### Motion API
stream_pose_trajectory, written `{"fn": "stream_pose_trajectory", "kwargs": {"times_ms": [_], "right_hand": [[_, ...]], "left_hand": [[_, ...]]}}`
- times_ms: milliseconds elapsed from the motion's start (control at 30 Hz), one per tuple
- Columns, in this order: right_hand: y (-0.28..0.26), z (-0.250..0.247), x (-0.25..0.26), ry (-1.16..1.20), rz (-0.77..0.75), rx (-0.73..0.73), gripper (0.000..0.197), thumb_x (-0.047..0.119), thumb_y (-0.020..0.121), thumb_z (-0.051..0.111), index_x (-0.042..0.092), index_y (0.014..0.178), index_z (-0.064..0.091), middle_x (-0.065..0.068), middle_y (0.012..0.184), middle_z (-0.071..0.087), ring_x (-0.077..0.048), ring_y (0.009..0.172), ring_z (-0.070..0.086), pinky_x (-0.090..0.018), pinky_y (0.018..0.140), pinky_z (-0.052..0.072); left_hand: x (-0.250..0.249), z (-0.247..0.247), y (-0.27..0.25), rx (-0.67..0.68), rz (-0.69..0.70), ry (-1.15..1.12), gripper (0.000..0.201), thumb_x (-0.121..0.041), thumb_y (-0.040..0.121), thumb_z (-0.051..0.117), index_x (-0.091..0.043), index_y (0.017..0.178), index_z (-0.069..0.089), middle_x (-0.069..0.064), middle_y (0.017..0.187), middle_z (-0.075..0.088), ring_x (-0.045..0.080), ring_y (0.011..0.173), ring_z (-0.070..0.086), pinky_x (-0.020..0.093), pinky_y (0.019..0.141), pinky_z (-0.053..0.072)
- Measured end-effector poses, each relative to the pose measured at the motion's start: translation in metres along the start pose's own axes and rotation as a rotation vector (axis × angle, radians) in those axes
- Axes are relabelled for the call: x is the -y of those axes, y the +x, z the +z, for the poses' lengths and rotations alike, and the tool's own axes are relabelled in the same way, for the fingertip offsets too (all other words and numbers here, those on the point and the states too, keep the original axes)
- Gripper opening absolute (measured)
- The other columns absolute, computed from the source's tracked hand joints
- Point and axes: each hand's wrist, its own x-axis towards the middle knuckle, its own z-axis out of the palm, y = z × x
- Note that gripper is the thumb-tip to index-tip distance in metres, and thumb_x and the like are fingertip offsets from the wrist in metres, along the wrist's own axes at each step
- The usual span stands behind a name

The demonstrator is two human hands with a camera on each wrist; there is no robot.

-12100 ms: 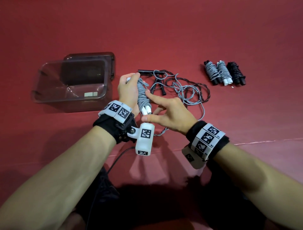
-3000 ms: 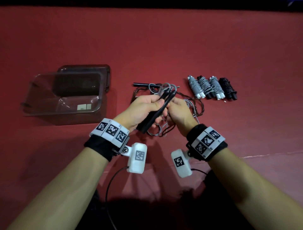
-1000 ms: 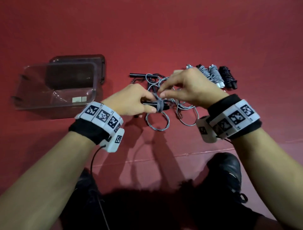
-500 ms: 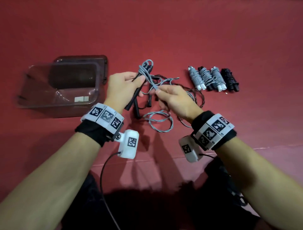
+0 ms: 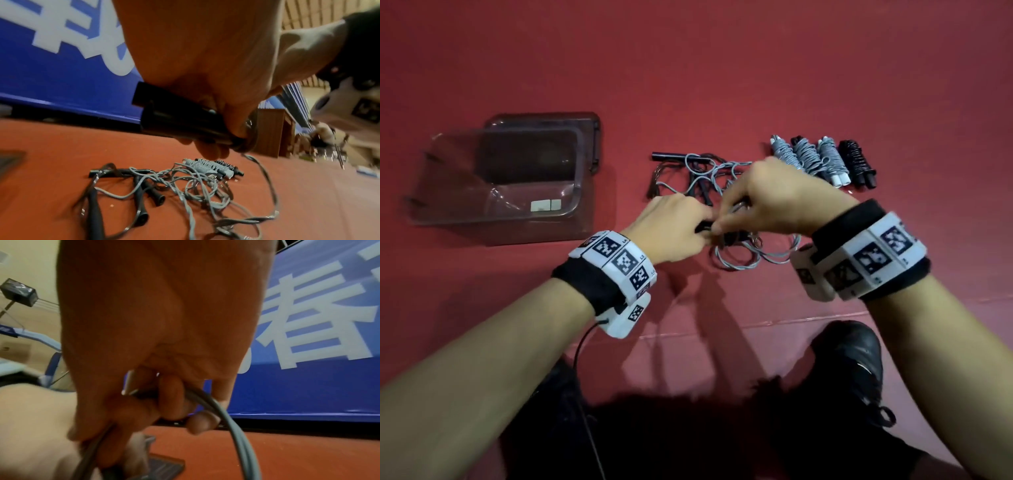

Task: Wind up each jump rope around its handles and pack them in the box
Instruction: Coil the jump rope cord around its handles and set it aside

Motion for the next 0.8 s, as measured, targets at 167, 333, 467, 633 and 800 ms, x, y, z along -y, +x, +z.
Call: {"fn": "stream_pose_trajectory", "kwargs": {"times_ms": [167,333,467,633,800], "right_hand": [[-0.002,0.012,-0.042,0.819,0.030,-0.277,0.025,0.026,0.074,0.085,0.012,0.082,0.067,-0.002,0.072,0.071,-0.005,0.062,0.060,-0.018,0.062,0.047],[0.011,0.052,-0.042,1.223,0.152,-0.404,0.017,0.010,0.096,0.065,0.008,0.081,0.058,0.008,0.060,0.057,-0.001,0.050,0.048,-0.014,0.049,0.039],[0.019,0.057,-0.034,1.422,0.273,-0.275,0.076,0.074,0.079,0.065,0.005,0.110,0.054,-0.013,0.080,0.033,-0.011,0.056,0.033,-0.022,0.047,0.025],[0.010,0.062,-0.029,0.927,0.214,-0.435,0.046,0.041,0.095,0.068,-0.005,0.090,0.073,0.014,0.055,0.053,-0.001,0.052,0.039,-0.020,0.054,0.031],[0.010,0.067,-0.030,0.904,0.285,-0.506,0.031,0.026,0.097,0.068,-0.004,0.093,0.076,0.021,0.046,0.054,0.004,0.046,0.047,-0.008,0.054,0.035]], "left_hand": [[-0.003,-0.020,0.001,0.059,0.173,-0.487,0.016,-0.022,0.095,0.072,-0.017,0.108,0.078,-0.014,0.062,0.067,0.002,0.061,0.060,0.023,0.065,0.043],[0.002,-0.023,0.003,-0.041,0.149,-0.750,0.010,-0.010,0.097,0.068,-0.015,0.102,0.075,-0.018,0.062,0.067,-0.011,0.058,0.055,0.016,0.066,0.044],[0.013,-0.010,0.005,-0.163,-0.118,-0.914,0.018,-0.014,0.100,0.063,-0.026,0.093,0.073,-0.013,0.059,0.070,0.006,0.050,0.061,0.021,0.057,0.049],[0.006,0.001,0.004,-0.187,-0.278,-0.950,0.021,-0.027,0.101,0.062,-0.017,0.089,0.075,0.001,0.069,0.075,0.020,0.051,0.062,0.031,0.053,0.051],[0.009,-0.005,0.005,0.034,-0.325,-1.185,0.015,-0.012,0.102,0.057,-0.010,0.102,0.072,0.009,0.092,0.076,0.020,0.058,0.063,0.032,0.055,0.054]]}}
